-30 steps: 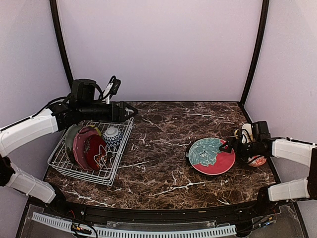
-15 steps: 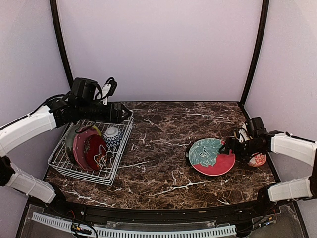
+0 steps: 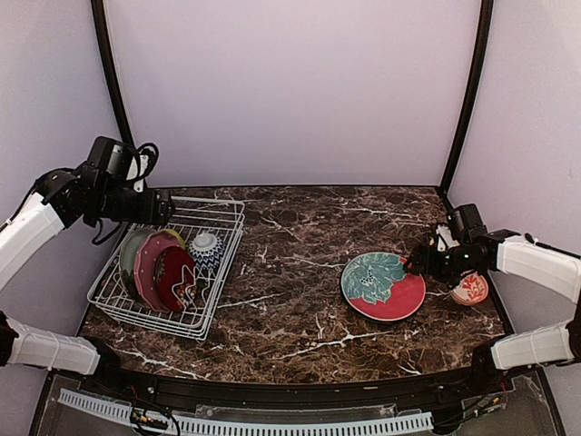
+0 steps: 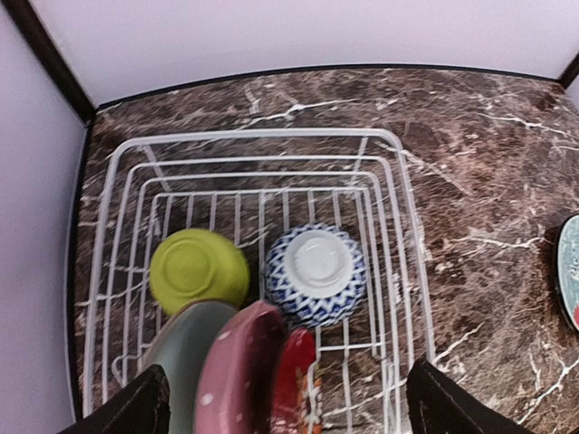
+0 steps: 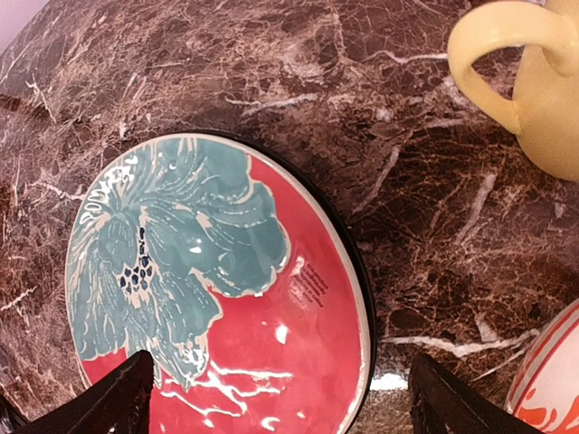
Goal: Unload the mixed dishes from the dish rack
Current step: Place the plate with another plate, then grab the plate from the dish rack.
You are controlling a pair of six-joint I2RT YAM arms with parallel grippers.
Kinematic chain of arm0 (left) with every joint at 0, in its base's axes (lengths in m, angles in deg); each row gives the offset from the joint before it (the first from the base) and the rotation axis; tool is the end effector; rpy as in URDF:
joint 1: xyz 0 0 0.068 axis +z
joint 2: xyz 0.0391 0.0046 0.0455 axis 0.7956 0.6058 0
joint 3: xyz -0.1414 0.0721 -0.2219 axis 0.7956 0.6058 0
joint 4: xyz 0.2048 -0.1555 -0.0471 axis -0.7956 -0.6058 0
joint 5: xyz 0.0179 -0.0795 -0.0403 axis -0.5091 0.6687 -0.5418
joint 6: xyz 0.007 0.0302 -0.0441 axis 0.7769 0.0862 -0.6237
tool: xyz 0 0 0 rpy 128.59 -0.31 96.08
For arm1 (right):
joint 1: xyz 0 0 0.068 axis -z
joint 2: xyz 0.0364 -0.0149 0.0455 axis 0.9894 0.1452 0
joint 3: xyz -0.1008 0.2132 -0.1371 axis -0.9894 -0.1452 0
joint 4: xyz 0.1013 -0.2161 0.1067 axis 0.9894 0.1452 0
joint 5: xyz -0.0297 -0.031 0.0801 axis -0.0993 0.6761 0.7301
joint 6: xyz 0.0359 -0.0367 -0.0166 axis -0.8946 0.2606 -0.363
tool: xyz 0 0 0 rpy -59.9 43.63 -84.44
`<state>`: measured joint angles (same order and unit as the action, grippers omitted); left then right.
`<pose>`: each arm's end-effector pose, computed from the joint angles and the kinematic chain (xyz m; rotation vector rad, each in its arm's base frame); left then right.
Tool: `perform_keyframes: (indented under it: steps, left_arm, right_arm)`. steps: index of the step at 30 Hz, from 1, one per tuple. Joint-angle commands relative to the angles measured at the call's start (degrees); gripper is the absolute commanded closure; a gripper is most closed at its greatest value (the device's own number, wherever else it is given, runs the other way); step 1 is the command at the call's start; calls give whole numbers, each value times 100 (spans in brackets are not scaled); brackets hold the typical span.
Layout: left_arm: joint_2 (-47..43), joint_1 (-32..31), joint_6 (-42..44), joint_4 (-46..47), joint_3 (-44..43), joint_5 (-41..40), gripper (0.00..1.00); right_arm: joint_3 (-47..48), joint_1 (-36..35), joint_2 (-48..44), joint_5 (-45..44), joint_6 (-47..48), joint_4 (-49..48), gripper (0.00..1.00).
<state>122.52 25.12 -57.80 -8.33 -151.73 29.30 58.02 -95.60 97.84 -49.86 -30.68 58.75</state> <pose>0.2133 -0.1027 0.3688 0.1448 2.1861 -0.1591 0.2130 0.0581 0.2012 0.2350 2.5780 0.4514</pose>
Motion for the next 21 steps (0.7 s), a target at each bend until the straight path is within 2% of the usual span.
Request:
perform_keyframes:
  steps: [1,6,8,13,15,21]
  left_arm:
    - [-372,507,163,-1502,-322,-333,11]
    - [-349,774,330,-2686,-661,-784,14]
    - [-258,969,414,-2881,-682,-823,15]
    - [-98,1666,845,-2594,-431,-429,22]
    - [71,1817,957,-2513,-404,-178,29]
    - [613,1919,1133,-2307,-340,412,35]
  right_arm:
    - [109,-55,34,125,322,-391,5]
    - [48,-55,116,518,428,-910,5]
    - [18,-55,150,699,447,-1090,5]
    - [5,-63,219,883,513,-1276,5]
    - [21,-63,193,884,588,-1252,5]
    - [-35,-63,-19,888,726,-1215,4]
